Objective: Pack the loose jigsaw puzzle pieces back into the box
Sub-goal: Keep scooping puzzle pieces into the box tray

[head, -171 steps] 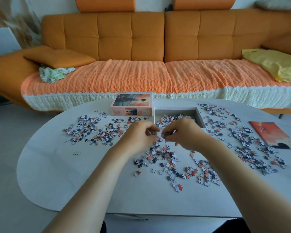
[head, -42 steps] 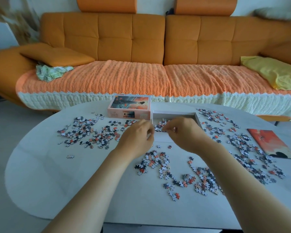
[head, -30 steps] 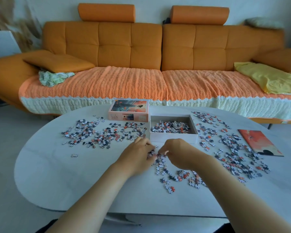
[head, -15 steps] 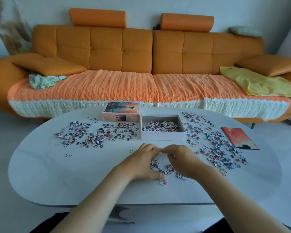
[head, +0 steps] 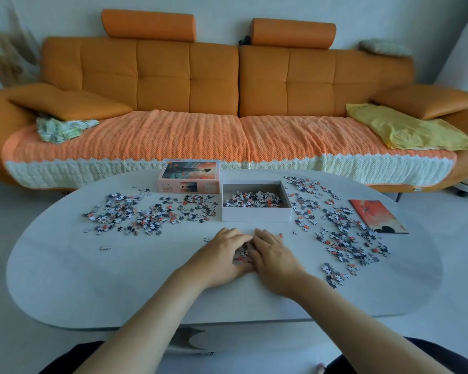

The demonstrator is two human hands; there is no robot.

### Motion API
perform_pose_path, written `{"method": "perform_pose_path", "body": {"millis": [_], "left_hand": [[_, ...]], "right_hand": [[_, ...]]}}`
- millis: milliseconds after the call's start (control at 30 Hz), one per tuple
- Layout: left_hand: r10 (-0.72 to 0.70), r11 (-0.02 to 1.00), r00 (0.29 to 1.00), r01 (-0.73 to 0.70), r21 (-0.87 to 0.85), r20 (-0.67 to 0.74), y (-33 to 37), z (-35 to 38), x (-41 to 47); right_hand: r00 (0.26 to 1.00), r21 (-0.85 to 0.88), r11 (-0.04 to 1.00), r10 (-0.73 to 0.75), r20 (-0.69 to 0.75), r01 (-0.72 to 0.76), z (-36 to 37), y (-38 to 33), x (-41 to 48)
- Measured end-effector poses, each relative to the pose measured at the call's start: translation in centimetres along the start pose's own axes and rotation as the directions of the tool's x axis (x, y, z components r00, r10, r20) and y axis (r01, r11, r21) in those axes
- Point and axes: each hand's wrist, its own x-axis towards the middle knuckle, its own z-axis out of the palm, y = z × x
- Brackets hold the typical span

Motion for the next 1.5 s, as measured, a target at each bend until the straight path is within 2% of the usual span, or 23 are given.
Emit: {"method": "perform_pose_path", "body": {"millis": [133,200,233,300,400,467,500,567,633,733,833,933,1000,1067,1167,1300,1367,1500], "left_hand": [[-0.051,0.997,0.997,0.048,-0.058,-0.052,-1.2,-1.6,-0.9],[-0.085,0.995,0.994,0.080,-0.066,-0.070,-1.9,-2.6,-1.5],[-0.100,0.995,0.993,0.099,-0.023,-0.056,-2.2,-3.0,-1.7],[-0.182,0.971,0.982,0.172,0.166,0.048,-2.7,-3.9,-2.1],[-0.366,0.883,0.910,0.274,0.380,0.193,-3.4,-4.9,-2.7],[-0.376,0.877,0.902,0.272,0.396,0.214,-3.4,-5.1,-2.9],[-0.355,0.889,0.910,0.258,0.378,0.214,-3.2,-5.0,-2.9],[-0.314,0.921,0.927,0.245,0.304,0.204,-2.6,-4.6,-2.6],[-0.283,0.945,0.943,0.243,0.220,0.176,-2.0,-4.1,-2.1],[-0.261,0.962,0.950,0.240,0.134,0.173,-1.7,-4.0,-1.5],[-0.306,0.952,0.916,0.298,0.068,0.259,-2.0,-4.8,-1.3],[-0.331,0.942,0.890,0.295,0.159,0.314,-2.0,-5.5,-1.7],[-0.329,0.943,0.897,0.295,0.155,0.294,-2.0,-5.6,-1.7],[-0.321,0.947,0.906,0.300,0.116,0.275,-2.0,-5.5,-1.5],[-0.305,0.952,0.920,0.294,0.083,0.247,-1.7,-5.2,-1.1],[-0.302,0.953,0.926,0.298,0.053,0.227,-1.6,-5.3,-0.8],[-0.326,0.944,0.912,0.327,0.040,0.249,-1.7,-5.4,-0.9],[-0.295,0.950,0.913,0.248,0.192,0.280,-1.3,-4.5,-0.9]], "right_hand": [[0.992,0.277,0.961,0.032,-0.123,0.003,0.6,-2.3,1.9],[0.987,0.385,0.923,0.082,-0.136,-0.023,0.1,-3.4,2.4],[0.987,0.433,0.900,0.110,-0.112,-0.051,-0.2,-3.8,2.6],[0.983,0.551,0.827,0.170,-0.065,-0.107,-0.8,-4.0,2.9],[0.974,0.624,0.768,0.223,-0.048,-0.145,-2.3,-3.7,3.1],[0.985,0.527,0.842,0.165,-0.052,-0.113,-3.7,-3.2,3.0],[0.994,0.384,0.920,0.100,-0.035,-0.079,-4.4,-2.9,2.9],[0.995,0.058,0.998,0.017,0.098,-0.023,-5.4,-2.3,2.4],[0.956,-0.084,0.993,0.101,0.275,-0.081,-5.6,-1.8,2.0],[0.927,-0.054,0.994,0.109,0.359,-0.095,-5.9,-2.0,1.9],[0.911,-0.096,0.993,0.100,0.400,-0.067,-7.6,-1.6,2.0],[0.812,-0.139,0.972,0.235,0.534,-0.189,-8.5,-0.7,1.4],[0.775,-0.103,0.963,0.261,0.575,-0.248,-8.2,-0.5,1.1],[0.812,-0.036,0.965,0.237,0.533,-0.259,-7.8,-0.5,1.3],[0.891,-0.005,0.980,0.184,0.416,-0.200,-6.8,-0.9,2.4],[0.939,0.059,0.986,0.127,0.319,-0.154,-6.0,-1.7,3.5],[0.961,-0.002,0.997,0.075,0.266,-0.077,-6.4,-2.1,3.8],[0.908,-0.186,0.982,0.115,0.403,-0.042,-5.8,-2.5,4.1]]}}
